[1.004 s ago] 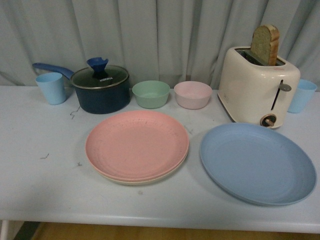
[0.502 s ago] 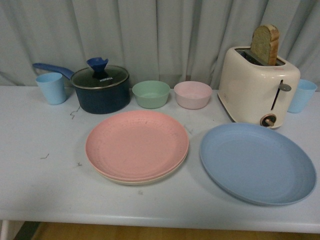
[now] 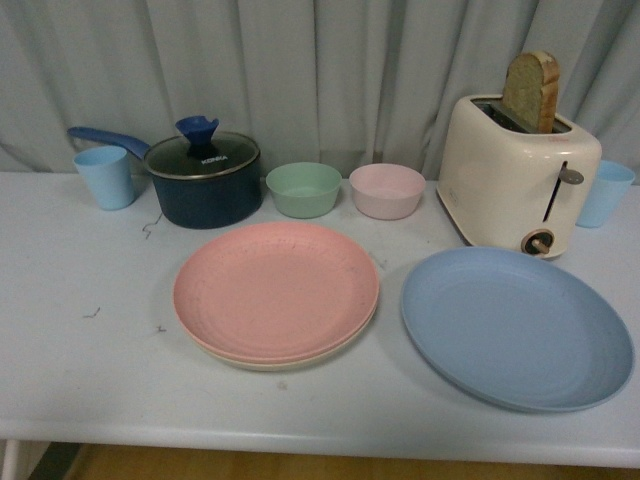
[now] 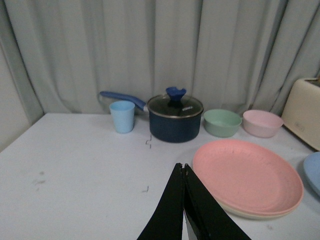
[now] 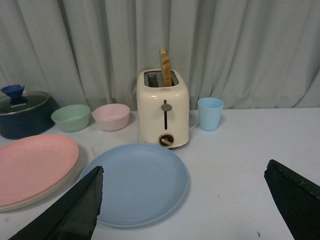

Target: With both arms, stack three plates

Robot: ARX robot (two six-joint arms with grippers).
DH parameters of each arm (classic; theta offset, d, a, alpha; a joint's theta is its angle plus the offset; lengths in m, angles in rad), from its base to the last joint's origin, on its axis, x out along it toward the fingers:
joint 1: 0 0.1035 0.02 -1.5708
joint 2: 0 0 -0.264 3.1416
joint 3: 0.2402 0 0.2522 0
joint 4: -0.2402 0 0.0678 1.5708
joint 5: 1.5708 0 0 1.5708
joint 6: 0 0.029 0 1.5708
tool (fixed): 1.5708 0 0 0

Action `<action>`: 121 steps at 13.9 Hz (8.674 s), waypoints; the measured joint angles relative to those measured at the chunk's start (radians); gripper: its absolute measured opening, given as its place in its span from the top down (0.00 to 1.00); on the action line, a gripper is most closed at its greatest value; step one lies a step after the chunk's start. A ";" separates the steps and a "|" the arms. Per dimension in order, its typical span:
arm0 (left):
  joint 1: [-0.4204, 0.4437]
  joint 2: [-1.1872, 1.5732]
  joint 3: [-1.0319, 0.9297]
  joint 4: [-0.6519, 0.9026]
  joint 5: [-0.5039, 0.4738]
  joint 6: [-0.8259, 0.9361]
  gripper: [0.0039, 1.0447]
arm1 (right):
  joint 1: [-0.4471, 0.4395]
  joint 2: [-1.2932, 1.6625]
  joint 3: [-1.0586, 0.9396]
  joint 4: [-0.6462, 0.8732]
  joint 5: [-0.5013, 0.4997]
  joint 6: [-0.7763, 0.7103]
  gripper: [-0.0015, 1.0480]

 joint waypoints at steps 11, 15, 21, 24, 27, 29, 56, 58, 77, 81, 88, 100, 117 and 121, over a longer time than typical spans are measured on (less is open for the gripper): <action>0.000 -0.001 -0.005 -0.009 0.002 0.000 0.50 | 0.000 0.000 0.000 0.000 0.001 0.000 0.06; 0.000 -0.001 -0.005 -0.009 0.002 0.001 0.07 | 0.000 0.000 0.000 0.000 0.001 0.000 0.06; 0.000 -0.001 -0.005 -0.008 0.002 0.001 0.06 | -0.198 0.274 0.023 0.302 -0.327 -0.028 0.06; 0.000 -0.001 -0.005 -0.009 0.002 0.001 0.06 | -0.345 0.838 0.179 0.782 -0.377 0.002 0.06; 0.000 0.000 -0.005 -0.009 0.002 0.001 0.06 | -0.271 1.508 0.588 0.688 -0.167 0.129 0.06; 0.000 -0.001 -0.005 -0.009 0.003 0.001 0.06 | -0.085 1.877 0.900 0.330 -0.046 0.143 0.06; 0.000 -0.001 -0.005 -0.008 0.002 0.001 0.06 | -0.101 1.716 0.841 0.239 -0.080 0.032 0.98; 0.000 -0.001 -0.005 -0.009 0.003 0.001 0.06 | -0.003 1.715 0.939 0.252 -0.129 0.114 0.98; 0.000 -0.001 -0.005 -0.008 0.002 0.001 0.06 | 0.392 2.283 1.489 -0.047 -0.010 0.463 0.85; 0.000 -0.001 -0.005 -0.008 0.003 0.001 0.06 | 0.372 2.240 1.443 -0.023 -0.008 0.462 0.36; 0.000 -0.001 -0.005 -0.008 0.003 0.001 0.06 | 0.041 1.125 0.430 0.692 0.060 0.023 0.75; 0.000 -0.001 -0.005 -0.009 0.003 0.001 0.06 | 0.000 0.480 0.019 0.470 0.002 0.005 0.98; 0.000 -0.001 -0.005 -0.008 0.002 0.001 0.06 | 0.000 0.002 0.000 -0.005 0.000 0.005 0.98; 0.000 -0.001 -0.005 -0.008 0.002 0.001 0.06 | 0.000 0.000 0.000 0.000 0.000 0.004 0.98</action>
